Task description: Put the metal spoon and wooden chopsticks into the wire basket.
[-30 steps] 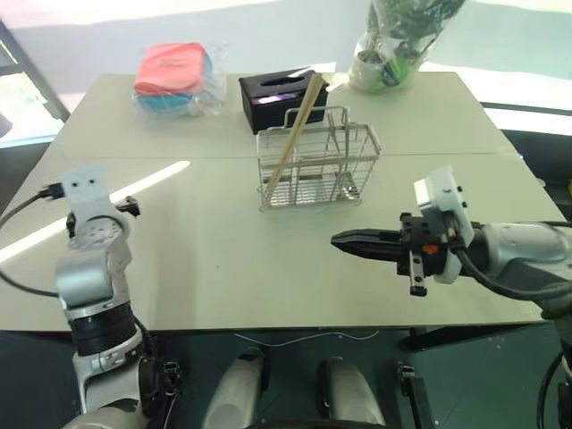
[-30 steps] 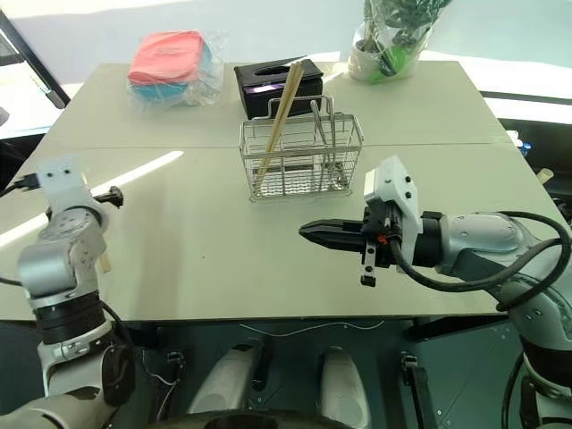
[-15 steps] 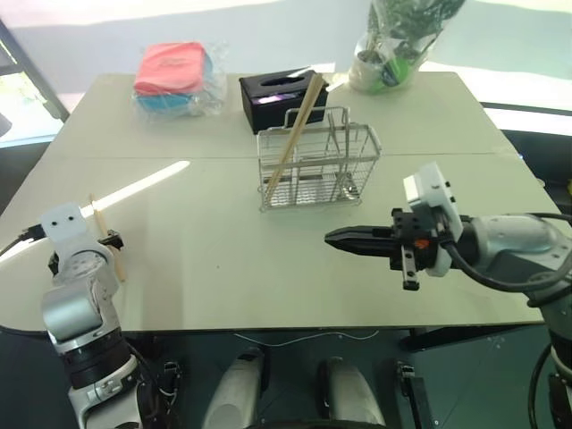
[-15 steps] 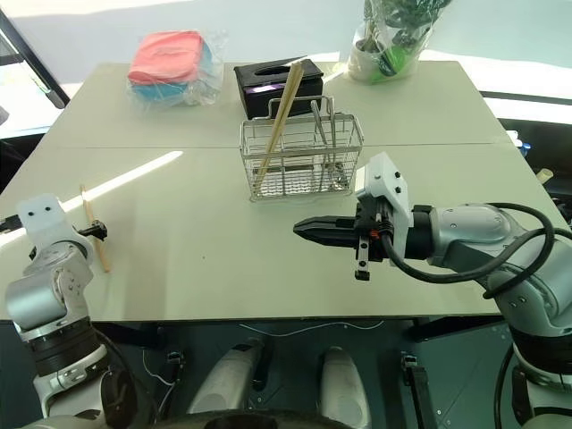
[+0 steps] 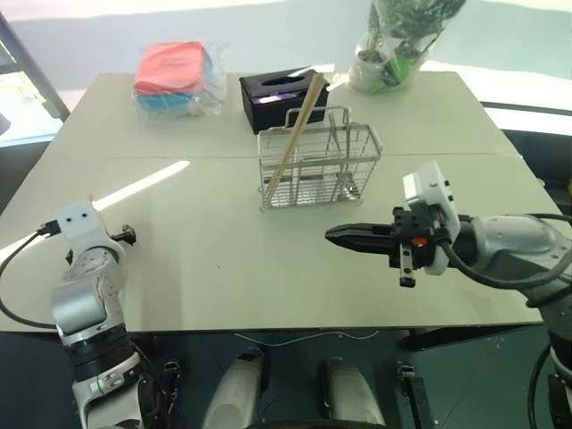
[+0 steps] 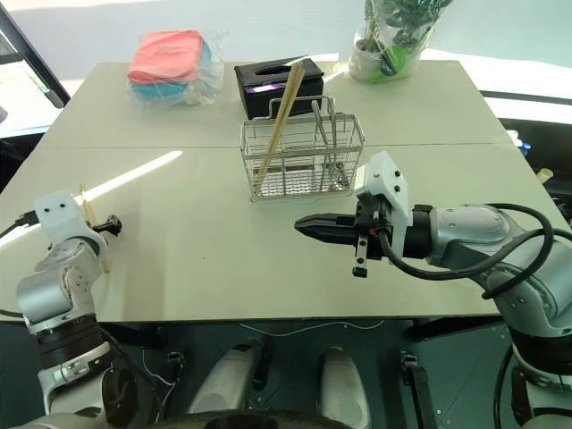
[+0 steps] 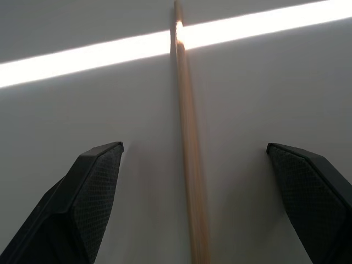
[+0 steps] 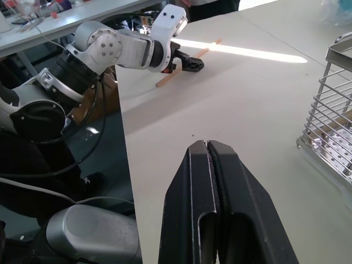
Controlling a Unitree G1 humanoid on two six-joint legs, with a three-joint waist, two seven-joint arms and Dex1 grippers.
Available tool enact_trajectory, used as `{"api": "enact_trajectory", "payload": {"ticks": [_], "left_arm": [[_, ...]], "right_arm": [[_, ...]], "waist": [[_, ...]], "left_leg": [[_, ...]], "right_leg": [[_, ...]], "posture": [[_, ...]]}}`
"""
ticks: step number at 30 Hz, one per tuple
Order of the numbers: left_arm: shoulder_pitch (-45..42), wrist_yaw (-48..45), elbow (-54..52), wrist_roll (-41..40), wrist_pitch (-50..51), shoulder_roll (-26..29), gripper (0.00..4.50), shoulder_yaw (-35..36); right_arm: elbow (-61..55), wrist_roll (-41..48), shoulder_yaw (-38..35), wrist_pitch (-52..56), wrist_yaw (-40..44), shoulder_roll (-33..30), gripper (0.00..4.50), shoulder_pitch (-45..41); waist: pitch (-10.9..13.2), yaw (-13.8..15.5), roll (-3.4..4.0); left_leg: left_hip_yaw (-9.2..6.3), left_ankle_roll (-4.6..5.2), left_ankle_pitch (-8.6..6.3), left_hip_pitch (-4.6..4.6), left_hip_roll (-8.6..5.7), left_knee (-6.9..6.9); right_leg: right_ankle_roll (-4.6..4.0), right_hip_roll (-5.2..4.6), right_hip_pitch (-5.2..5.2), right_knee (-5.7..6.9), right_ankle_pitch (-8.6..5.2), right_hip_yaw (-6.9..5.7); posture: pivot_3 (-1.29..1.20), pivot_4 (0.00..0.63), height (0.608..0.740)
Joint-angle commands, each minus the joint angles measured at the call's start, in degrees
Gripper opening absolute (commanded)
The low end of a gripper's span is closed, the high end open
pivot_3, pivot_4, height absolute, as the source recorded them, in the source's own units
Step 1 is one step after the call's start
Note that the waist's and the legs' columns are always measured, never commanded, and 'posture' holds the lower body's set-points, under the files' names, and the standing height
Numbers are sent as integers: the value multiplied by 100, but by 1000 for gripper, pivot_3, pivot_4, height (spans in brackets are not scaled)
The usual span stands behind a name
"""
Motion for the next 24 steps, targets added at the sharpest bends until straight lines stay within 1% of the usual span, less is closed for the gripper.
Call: {"api": "enact_trajectory", "payload": {"ticks": [1,6,9,16,19,23,24], "left_arm": [[17,-24,39,-138,249,-117,4436,-19],[0,287,-99,-117,861,-316,4436,388],[27,299,-181,-266,1079,-479,4436,694],[251,245,-229,-268,955,-366,4436,692],[252,288,-226,-254,992,-318,3636,736],[296,332,-238,-232,1044,-283,1738,776],[302,335,-240,-234,1049,-277,1347,782]], "right_arm": [[-181,15,-213,-130,-21,-14,0,13],[-134,-76,-261,-191,-28,-21,0,14],[-82,-133,-273,-227,-9,-25,0,7],[17,-233,-299,-248,64,-31,0,-40],[62,-280,-296,-254,72,-27,0,-89],[105,-310,-335,-252,60,-17,0,-109],[114,-320,-341,-253,57,-15,0,-114]], "waist": [[-1,3,2],[-7,-6,6],[-14,-9,16],[-39,-21,48],[-42,-22,52],[-46,-26,58],[-46,-27,59]], "left_leg": [[0,1,0,0,0,0],[1,2,-1,0,-1,1],[3,3,-2,1,-1,0],[12,6,-4,7,0,-2],[13,8,-5,10,0,-2],[13,8,-5,13,1,-5],[14,8,-5,13,1,-5]], "right_leg": [[0,0,0,-1,0,0],[1,-1,4,-5,1,0],[1,0,5,-5,1,0],[1,0,6,-6,0,6],[1,-1,8,-8,0,8],[1,0,9,-8,0,10],[0,-1,9,-8,0,11]], "posture": [[0,150,740],[0,150,740],[0,150,740],[0,150,740],[0,150,740],[0,150,740],[0,150,740]]}}
